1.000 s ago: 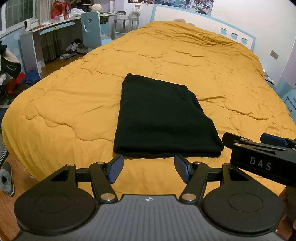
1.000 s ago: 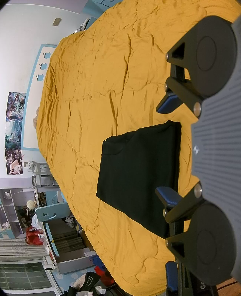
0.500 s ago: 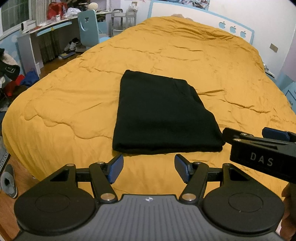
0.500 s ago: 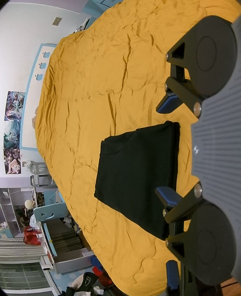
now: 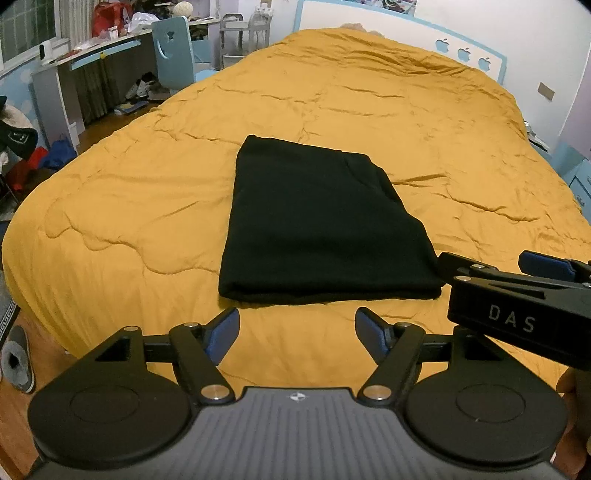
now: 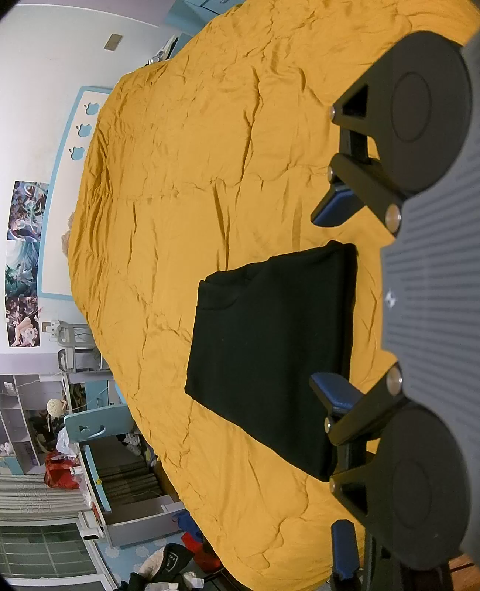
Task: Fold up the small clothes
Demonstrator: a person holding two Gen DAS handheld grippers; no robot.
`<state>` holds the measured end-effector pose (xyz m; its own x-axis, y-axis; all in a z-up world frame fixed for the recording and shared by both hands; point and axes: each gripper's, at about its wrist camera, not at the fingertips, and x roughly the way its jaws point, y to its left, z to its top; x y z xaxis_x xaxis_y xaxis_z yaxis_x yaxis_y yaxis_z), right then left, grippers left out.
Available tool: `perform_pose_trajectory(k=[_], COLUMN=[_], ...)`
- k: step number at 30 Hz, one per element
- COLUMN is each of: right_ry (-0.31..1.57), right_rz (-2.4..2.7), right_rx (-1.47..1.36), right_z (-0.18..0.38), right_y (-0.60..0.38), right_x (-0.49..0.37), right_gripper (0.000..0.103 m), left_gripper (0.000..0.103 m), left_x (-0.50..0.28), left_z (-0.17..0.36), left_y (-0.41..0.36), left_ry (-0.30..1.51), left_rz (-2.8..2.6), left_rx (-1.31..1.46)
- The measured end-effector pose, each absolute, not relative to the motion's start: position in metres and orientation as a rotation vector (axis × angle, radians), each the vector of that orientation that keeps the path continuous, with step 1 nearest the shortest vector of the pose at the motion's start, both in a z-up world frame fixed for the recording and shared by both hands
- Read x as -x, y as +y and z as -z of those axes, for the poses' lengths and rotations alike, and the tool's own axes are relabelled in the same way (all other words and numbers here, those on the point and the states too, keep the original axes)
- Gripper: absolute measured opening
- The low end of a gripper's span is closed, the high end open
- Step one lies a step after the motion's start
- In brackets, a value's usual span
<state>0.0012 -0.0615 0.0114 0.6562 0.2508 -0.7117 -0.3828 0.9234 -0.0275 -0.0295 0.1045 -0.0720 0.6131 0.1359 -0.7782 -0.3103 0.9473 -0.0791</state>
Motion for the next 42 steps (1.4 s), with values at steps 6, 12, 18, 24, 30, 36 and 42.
perform_pose_trajectory(k=[6, 12, 18, 24, 30, 36, 42], right_ry=[0.775, 0.775, 0.774, 0.777, 0.779, 0.777, 0.775], right_rz=[-0.361, -0.361, -0.359, -0.357, -0.357, -0.353, -0.353], right_rx=[0.181, 0.175, 0.174, 0.171, 0.164, 0.170, 0.159], right_z=[-0.0111, -0.0111, -0.0113, -0.0117, -0.0115, -0.0105, -0.0111], right_y=[-0.0614, -0.0612, -0.0619, -0.0613, -0.0615, -0.0614, -0.0623], right_x=[-0.0010, -0.0003, -0.0003, -0.0009, -0.0018, -0.0025, -0.0026], right_gripper=[0.082, 0.082, 0.082, 0.082, 0.082, 0.082, 0.082], left_gripper=[0.084, 0.084, 0.087, 0.088, 0.088, 0.086, 0.087], left_x=[0.0305, 0.0306, 0.0299, 0.0315, 0.0339, 0.0330, 0.0339], left_z=[0.0718, 0.0725, 0.0720, 0.0728, 0.0732, 0.0726, 0.0740], left_y=[0.1037, 0.1057, 0.1069, 0.1055, 0.1062, 0.1059, 0.1068], left_ry=[0.873, 0.870, 0.870, 0.861, 0.841, 0.851, 0.843], left_rz=[-0.260, -0.256, -0.261, -0.264, -0.259, -0.252, -0.241], left_rx=[0.216, 0.229, 0.235, 0.234, 0.236, 0.248, 0.279])
